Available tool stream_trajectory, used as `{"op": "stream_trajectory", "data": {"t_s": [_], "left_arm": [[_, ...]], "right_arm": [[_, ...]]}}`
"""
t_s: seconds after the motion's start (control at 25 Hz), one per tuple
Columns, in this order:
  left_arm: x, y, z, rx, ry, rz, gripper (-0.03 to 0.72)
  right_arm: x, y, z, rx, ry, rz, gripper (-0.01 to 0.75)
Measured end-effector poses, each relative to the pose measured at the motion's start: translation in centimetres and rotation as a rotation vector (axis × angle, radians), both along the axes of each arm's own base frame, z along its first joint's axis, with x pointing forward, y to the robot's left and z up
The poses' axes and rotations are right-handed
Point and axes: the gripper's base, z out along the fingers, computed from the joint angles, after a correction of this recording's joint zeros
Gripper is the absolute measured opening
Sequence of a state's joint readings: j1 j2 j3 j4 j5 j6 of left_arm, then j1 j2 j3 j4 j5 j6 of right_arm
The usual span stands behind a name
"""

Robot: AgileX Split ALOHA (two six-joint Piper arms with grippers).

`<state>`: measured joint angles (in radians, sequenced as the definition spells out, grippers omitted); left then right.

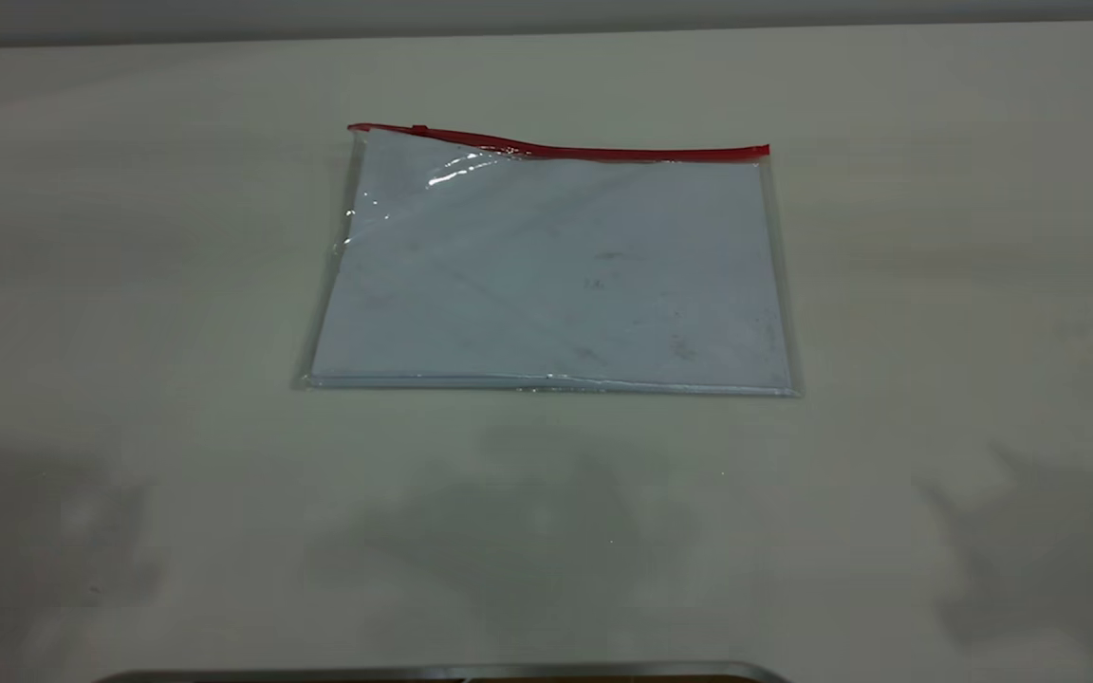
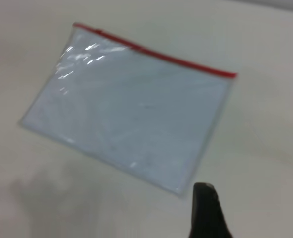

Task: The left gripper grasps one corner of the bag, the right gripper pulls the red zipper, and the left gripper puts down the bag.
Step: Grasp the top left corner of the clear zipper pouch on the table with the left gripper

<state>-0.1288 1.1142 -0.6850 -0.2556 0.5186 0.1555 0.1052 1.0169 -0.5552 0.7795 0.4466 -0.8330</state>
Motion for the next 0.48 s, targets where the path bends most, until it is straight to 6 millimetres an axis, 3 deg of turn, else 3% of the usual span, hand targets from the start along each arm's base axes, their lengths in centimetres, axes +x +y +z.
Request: {"op": "stream_trajectory", "data": {"t_s": [0.24, 0.48], "left_arm": [[8.4, -1.0, -3.8, 0.054, 0.136, -0.05, 0.577], [14.9, -1.9, -8.2, 0.086, 0.22, -0.101, 0.577]], "right_arm": [[6.6, 1.6, -2.0, 0.071, 0.045, 0.081, 0.518], [11.9, 3.2, -4.9, 0.158, 0.09, 0.157, 0.518]]}}
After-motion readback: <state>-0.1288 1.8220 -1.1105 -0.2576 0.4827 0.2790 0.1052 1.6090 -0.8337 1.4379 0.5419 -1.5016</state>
